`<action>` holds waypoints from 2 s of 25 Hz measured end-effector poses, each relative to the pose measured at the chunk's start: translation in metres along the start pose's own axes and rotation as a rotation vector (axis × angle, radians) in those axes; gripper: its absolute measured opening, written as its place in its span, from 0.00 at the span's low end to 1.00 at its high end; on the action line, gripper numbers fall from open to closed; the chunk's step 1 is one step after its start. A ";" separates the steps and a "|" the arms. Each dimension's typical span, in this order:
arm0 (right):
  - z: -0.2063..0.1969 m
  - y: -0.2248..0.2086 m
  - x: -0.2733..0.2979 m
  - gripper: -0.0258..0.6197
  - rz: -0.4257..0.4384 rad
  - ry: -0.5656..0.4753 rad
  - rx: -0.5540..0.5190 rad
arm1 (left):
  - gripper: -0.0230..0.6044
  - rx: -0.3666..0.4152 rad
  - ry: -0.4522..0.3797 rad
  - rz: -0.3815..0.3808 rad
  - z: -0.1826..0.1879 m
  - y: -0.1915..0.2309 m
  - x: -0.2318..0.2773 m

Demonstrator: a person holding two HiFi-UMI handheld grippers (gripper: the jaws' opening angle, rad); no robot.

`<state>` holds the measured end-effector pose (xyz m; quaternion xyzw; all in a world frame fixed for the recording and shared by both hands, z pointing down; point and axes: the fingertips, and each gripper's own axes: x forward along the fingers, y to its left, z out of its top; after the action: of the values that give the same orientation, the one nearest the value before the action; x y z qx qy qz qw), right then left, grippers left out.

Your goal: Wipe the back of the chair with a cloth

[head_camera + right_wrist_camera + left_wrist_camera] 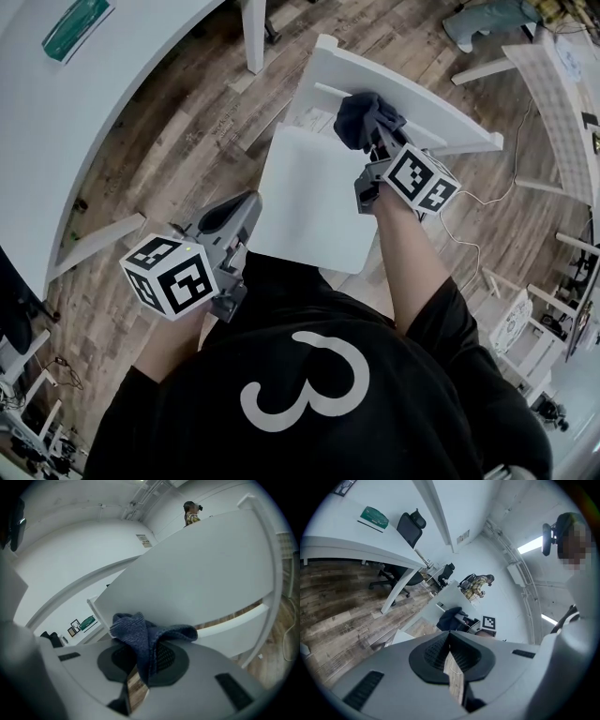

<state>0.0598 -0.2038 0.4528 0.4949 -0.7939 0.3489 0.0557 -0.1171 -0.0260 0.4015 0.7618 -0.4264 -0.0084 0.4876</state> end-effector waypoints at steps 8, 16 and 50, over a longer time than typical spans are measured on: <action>0.011 -0.055 -0.036 0.12 -0.045 -0.026 0.033 | 0.06 0.024 0.060 -0.020 -0.025 -0.030 0.032; 0.022 -0.111 -0.074 0.12 -0.083 -0.062 0.065 | 0.06 0.064 0.113 -0.042 -0.045 -0.064 0.066; 0.018 -0.086 -0.104 0.12 0.039 -0.118 0.117 | 0.06 0.139 0.148 -0.035 -0.033 -0.072 0.057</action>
<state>0.1883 -0.1603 0.4369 0.5013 -0.7836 0.3660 -0.0272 -0.0208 -0.0277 0.3875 0.7998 -0.3753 0.0689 0.4634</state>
